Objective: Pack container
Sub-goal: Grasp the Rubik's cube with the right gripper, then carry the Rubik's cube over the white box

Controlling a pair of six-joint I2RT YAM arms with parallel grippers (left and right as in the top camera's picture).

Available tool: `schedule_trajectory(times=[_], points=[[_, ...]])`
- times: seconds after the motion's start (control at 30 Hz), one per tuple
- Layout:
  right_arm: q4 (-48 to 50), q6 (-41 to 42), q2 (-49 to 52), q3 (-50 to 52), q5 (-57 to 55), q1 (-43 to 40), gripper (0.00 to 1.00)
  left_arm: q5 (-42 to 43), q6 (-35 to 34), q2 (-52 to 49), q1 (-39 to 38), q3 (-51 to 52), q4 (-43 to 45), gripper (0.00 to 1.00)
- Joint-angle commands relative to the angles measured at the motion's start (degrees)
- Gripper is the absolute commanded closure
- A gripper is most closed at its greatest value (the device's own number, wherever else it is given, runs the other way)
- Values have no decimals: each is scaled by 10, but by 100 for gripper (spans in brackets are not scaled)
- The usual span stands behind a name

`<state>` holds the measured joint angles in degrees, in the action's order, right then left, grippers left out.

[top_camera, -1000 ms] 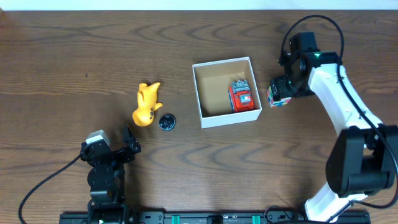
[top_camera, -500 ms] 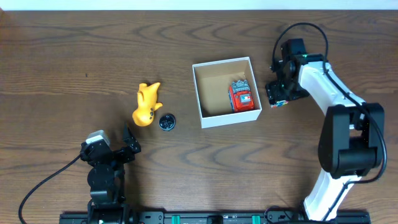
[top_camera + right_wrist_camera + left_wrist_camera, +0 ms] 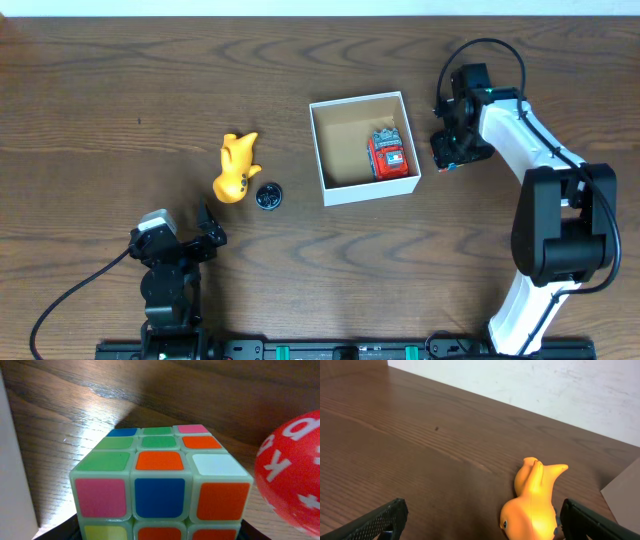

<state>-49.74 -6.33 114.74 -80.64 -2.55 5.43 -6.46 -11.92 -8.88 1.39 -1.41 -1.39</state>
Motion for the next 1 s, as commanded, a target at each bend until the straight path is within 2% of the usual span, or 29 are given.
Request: schedule_trajectory(times=[0.0, 0.3, 0.57, 0.87, 0.97], points=[[2, -1, -56, -14, 0, 10, 54, -17, 7, 4, -1, 12, -21, 2], [3, 6, -163, -28, 25, 29, 55, -17, 7, 4, -1, 12, -21, 2], [11, 23, -242, -28, 61, 100, 55, -17, 7, 4, -1, 12, -21, 2], [28, 30, -240, -28, 60, 221, 55, -17, 7, 4, -1, 12, -21, 2], [31, 9, -224, -28, 57, 247, 55, -17, 7, 4, -1, 12, -21, 2]])
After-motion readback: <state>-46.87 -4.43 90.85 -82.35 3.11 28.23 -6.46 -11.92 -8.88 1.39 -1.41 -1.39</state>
